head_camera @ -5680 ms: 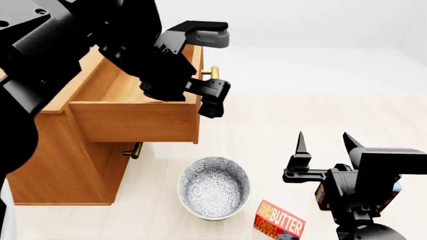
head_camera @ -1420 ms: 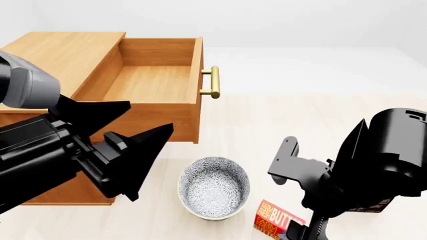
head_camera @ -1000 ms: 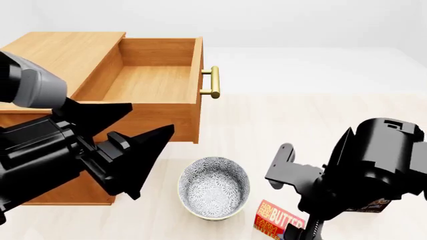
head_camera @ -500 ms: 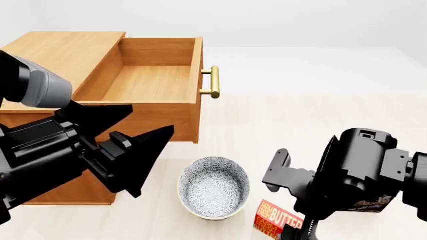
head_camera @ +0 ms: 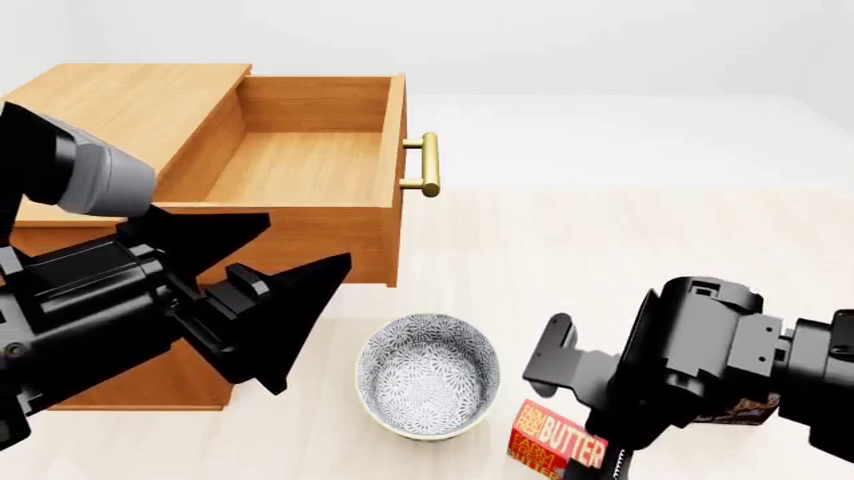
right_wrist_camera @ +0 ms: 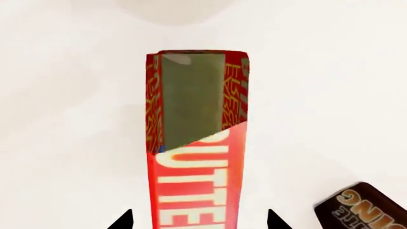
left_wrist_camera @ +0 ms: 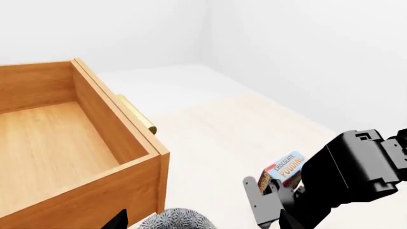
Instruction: Put the butter at the back in the top drawer of the cabinet and close it.
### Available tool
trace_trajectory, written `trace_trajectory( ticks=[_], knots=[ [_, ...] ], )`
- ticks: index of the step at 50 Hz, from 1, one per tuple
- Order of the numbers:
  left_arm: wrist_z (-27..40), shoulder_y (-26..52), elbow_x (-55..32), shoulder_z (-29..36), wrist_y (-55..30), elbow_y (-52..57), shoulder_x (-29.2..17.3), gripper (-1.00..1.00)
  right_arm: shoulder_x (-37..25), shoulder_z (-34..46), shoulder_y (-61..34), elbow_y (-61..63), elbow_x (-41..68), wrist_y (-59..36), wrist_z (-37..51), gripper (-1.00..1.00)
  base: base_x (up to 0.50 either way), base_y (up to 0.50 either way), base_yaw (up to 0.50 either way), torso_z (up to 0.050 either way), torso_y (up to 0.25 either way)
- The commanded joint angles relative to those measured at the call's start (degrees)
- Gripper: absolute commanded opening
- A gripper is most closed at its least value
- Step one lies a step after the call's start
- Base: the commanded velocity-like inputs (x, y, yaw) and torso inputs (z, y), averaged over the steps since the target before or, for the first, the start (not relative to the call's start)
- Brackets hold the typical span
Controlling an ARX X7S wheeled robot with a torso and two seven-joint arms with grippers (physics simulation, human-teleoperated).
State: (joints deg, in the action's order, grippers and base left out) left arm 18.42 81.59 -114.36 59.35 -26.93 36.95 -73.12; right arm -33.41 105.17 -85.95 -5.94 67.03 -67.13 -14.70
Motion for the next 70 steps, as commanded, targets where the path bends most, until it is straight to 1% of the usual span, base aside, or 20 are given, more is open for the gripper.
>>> trace_trajectory(
  ticks=[1, 22, 41, 52, 53, 70],
  knots=[
    [0.0, -0.2, 0.1, 0.0, -0.2, -0.2, 0.3, 1.00, 0.6, 1.2, 1.6, -1.4, -1.3, 1.3, -1.2, 1.00, 0.00, 0.00, 0.00, 0.000, 0.000],
    [0.3, -0.6, 0.5, 0.0, -0.5, -0.7, 1.0, 1.00, 1.1, 2.3, 3.9, -4.1, -2.7, 3.5, -3.3, 1.00, 0.00, 0.00, 0.00, 0.000, 0.000],
    [-0.1, -1.2, 0.7, -0.1, -0.5, -0.9, 0.9, 1.00, 2.7, 3.3, 5.3, -7.4, -4.6, 5.4, -5.0, 1.00, 0.00, 0.00, 0.00, 0.000, 0.000],
    [-0.1, -1.4, 0.6, -0.2, -0.5, -0.9, 0.9, 1.00, 3.0, 2.8, 5.5, -8.3, -4.8, 5.3, -3.6, 1.00, 0.00, 0.00, 0.00, 0.000, 0.000],
    [-0.1, -1.4, 0.5, -0.2, -0.6, -0.9, 0.9, 1.00, 3.1, 2.6, 5.5, -8.5, -4.7, 5.3, -3.3, -1.00, 0.00, 0.00, 0.00, 0.000, 0.000],
    [-0.1, -1.4, 0.4, -0.5, -0.8, -1.0, 0.9, 1.00, 2.4, 1.5, 5.4, -7.3, -4.0, 5.2, -1.2, -1.00, 0.00, 0.00, 0.00, 0.000, 0.000]
  ],
)
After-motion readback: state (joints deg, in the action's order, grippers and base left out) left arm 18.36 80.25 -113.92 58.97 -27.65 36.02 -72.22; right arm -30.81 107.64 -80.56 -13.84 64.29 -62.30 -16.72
